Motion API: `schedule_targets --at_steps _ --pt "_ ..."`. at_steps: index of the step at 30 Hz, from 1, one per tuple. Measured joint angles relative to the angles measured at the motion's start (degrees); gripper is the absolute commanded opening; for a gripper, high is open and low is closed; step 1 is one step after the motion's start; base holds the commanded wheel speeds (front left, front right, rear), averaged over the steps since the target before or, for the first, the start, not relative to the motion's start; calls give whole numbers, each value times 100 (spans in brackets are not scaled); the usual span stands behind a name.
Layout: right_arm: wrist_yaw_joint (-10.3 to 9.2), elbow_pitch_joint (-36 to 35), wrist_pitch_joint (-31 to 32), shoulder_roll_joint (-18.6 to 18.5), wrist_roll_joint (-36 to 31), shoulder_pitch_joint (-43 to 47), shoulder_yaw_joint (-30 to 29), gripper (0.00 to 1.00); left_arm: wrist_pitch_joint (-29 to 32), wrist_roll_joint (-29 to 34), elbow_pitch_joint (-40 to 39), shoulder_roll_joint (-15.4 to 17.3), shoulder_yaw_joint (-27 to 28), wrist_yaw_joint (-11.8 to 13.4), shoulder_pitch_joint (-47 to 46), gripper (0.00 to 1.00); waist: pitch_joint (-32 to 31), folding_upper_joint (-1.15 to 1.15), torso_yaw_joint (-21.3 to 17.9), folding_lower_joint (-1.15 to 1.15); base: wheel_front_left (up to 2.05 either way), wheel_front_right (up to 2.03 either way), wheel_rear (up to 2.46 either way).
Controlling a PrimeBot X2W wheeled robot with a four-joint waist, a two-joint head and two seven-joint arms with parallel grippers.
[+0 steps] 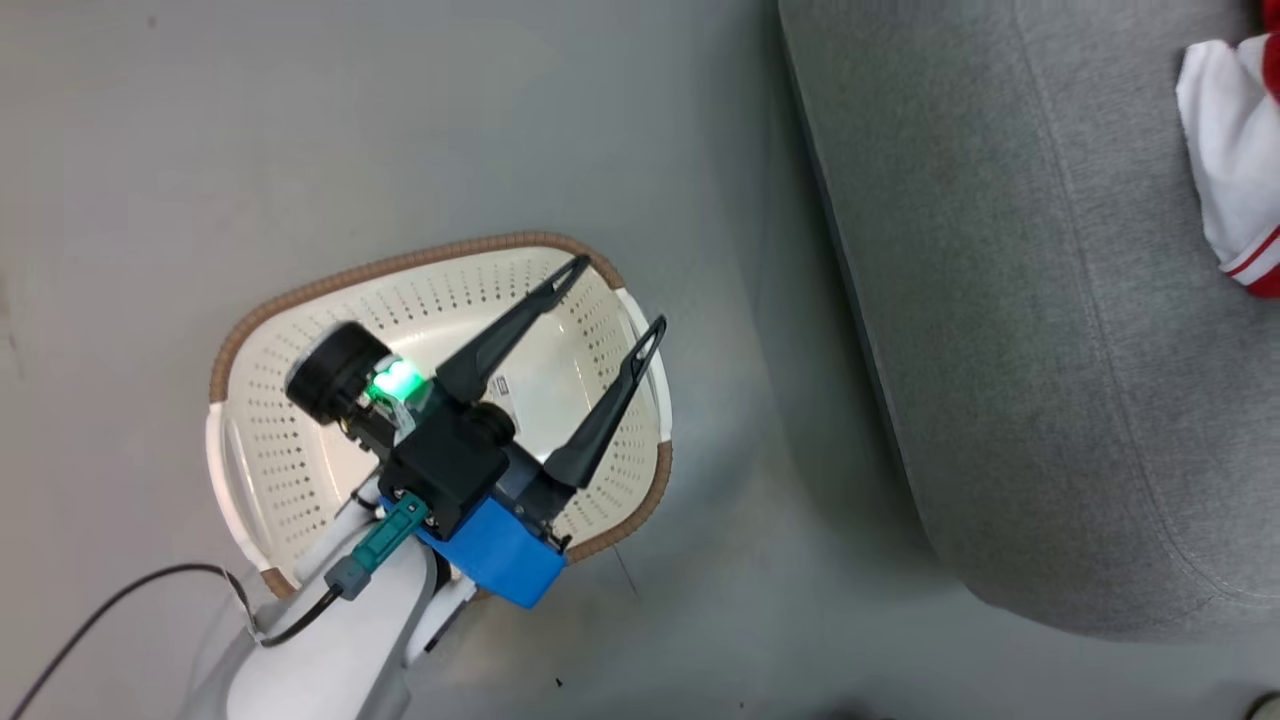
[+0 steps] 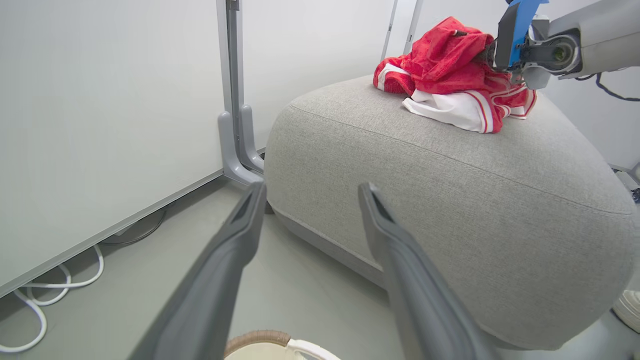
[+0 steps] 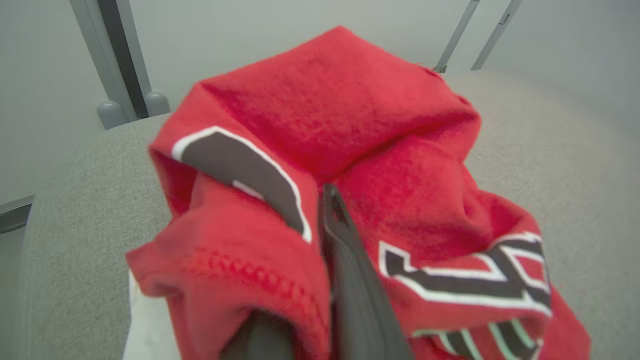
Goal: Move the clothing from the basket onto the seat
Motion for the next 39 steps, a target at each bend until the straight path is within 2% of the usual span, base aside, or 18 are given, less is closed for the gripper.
schedule_targets --at_steps 8,16,23,24,25,28,30,31,39 --pt "0 -121 -98 -122 -294 584 519 100 -23 -293 202 -383 220 20 612 100 -859 0 109 -2 0 0 0" --pt "0 -1028 -44 24 -157 1870 981 100 -23 -422 320 -791 793 24 1505 100 -1971 0 379 -3 0 0 0" --pt "0 -2766 307 631 -53 3444 1046 100 -29 -477 406 -933 1339 13 2255 100 -2847 0 740 -3 0 0 0" --pt "0 -2766 307 631 -53 3444 1046 100 -29 -477 406 -933 1339 13 2255 100 -2847 0 740 -3 0 0 0" --pt "0 -3365 476 838 -55 3895 1006 100 -29 -480 425 -950 1492 3 2407 100 -3026 0 871 -4 0 0 0" --pt "0 -4234 722 1157 -134 4575 949 100 -29 -494 449 -976 1695 -3 2584 100 -3225 0 1103 -3 0 0 0" --pt "0 -4504 790 1268 -177 4785 946 100 -29 -494 463 -985 1750 -4 2633 100 -3280 0 1178 -3 0 0 0" --pt "0 -4998 914 1504 -221 5156 923 100 -29 -494 488 -1003 1872 -7 2713 100 -3380 0 1322 -3 0 0 0" --pt "-1 -5965 1011 1987 -392 6058 1031 100 -29 -482 620 -1032 2354 -34 2958 100 -3642 0 1700 -2 0 0 0"
